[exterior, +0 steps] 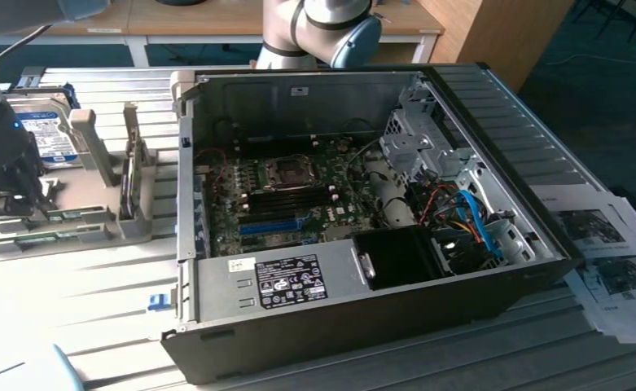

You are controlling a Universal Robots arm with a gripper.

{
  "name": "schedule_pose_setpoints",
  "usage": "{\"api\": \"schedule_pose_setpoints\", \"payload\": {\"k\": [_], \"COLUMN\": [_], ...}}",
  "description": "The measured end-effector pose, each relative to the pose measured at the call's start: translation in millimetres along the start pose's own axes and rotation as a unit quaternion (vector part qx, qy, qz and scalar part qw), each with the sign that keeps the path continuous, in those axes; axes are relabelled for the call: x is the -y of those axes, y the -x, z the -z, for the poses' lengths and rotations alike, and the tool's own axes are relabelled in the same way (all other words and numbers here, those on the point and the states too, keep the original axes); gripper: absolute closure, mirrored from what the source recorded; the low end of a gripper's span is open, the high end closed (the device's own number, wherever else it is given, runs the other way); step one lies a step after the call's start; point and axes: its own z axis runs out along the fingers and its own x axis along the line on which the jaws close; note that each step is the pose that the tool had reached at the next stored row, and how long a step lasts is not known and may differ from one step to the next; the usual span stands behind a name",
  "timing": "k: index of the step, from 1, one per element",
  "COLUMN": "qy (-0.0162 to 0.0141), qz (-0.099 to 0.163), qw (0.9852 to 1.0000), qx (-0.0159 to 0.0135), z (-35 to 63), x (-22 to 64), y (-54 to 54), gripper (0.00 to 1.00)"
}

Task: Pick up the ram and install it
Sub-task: 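Pick up the ram and move it above insertion slot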

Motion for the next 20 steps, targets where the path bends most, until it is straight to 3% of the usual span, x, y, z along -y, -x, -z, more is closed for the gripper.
{"api": "schedule_pose_setpoints", "payload": {"k": [9,20], "qy": [0.0000,0.0000], "qz": [0.000,0.000], "qw": [1.0000,1.0000], "qx": [0.0000,0.0000], "z": [-2.8,-2.2], "x": [0.1,0.3], "y": [-0.4,-9.7], "gripper": [0.76,0.76]}}
